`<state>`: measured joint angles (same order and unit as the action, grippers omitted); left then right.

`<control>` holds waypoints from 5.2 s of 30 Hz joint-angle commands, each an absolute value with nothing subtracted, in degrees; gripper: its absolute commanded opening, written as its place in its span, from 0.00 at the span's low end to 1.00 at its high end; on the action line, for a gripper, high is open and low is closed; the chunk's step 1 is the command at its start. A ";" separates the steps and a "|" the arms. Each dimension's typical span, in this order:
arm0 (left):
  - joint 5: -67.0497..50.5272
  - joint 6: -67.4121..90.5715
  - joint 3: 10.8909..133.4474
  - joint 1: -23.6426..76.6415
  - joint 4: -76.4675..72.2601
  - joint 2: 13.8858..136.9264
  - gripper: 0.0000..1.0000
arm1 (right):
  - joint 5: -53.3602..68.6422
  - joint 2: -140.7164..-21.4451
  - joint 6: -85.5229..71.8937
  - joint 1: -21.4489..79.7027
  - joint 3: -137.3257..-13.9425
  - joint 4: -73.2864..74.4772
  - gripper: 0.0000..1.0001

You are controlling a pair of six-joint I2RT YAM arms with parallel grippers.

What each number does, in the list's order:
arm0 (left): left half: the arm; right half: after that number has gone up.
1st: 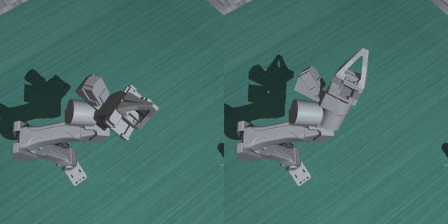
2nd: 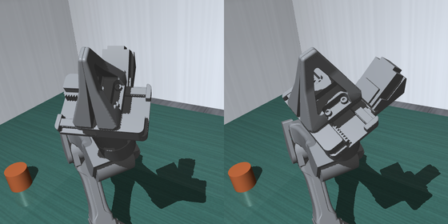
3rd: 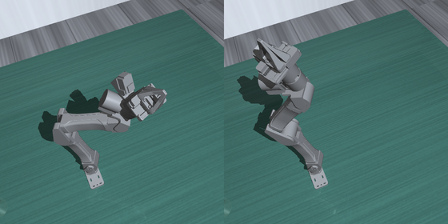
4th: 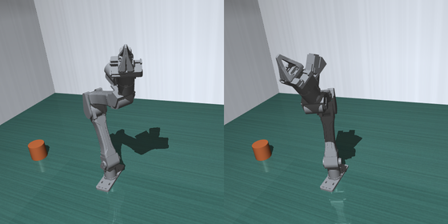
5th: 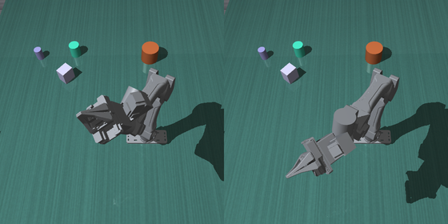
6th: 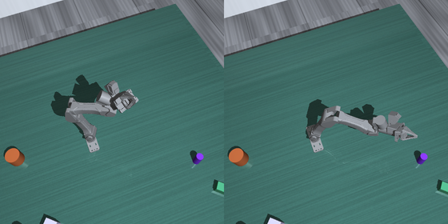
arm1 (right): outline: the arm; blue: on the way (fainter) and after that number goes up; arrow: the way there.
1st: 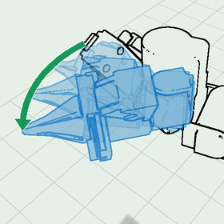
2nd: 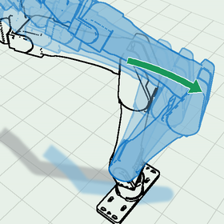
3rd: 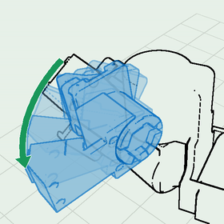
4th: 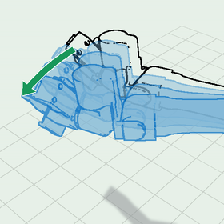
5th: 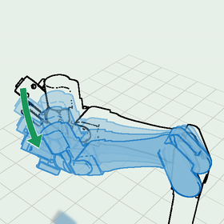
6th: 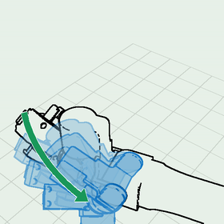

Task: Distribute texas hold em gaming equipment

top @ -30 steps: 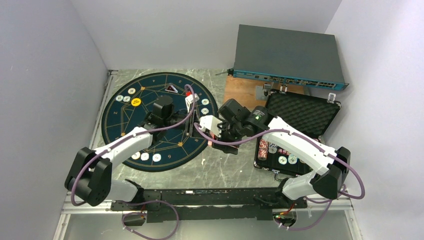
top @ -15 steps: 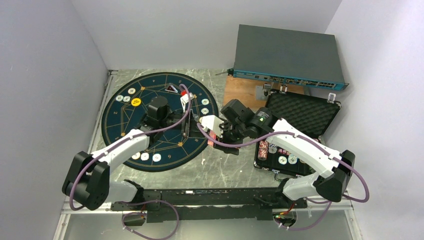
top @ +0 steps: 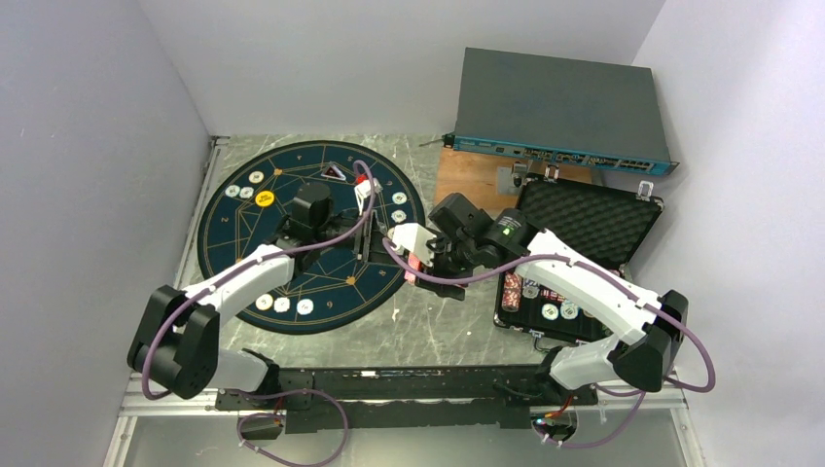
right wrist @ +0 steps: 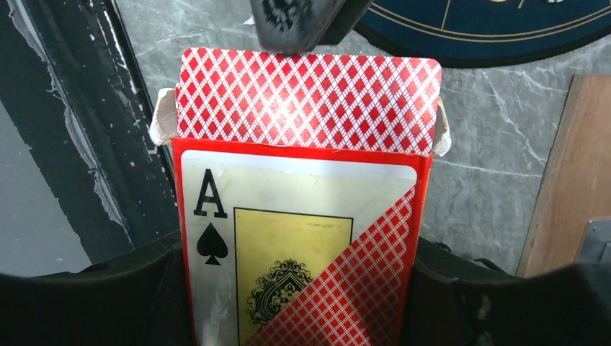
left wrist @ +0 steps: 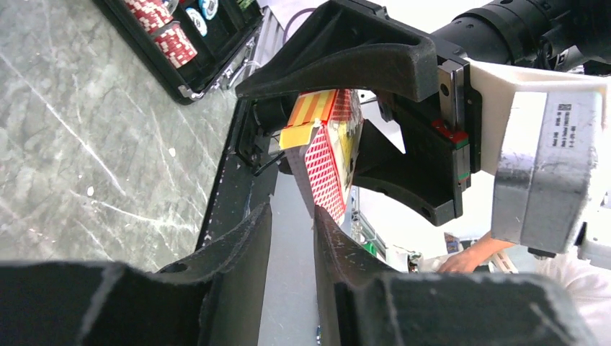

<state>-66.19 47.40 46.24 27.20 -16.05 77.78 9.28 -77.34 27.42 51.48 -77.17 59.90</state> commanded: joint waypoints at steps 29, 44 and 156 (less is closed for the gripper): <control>-65.26 40.23 47.13 27.34 -8.62 74.82 0.11 | 9.98 -74.19 27.45 51.70 -76.37 57.43 0.00; -65.03 41.46 48.67 28.19 -10.32 74.50 0.30 | 10.26 -75.01 27.40 51.68 -76.28 55.24 0.00; -66.53 32.95 52.74 25.25 -1.77 77.16 1.00 | 15.61 -73.37 27.17 48.77 -69.85 49.84 0.00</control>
<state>-64.88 24.25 53.19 21.91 10.50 76.69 15.07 -73.56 27.42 48.34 -66.81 52.40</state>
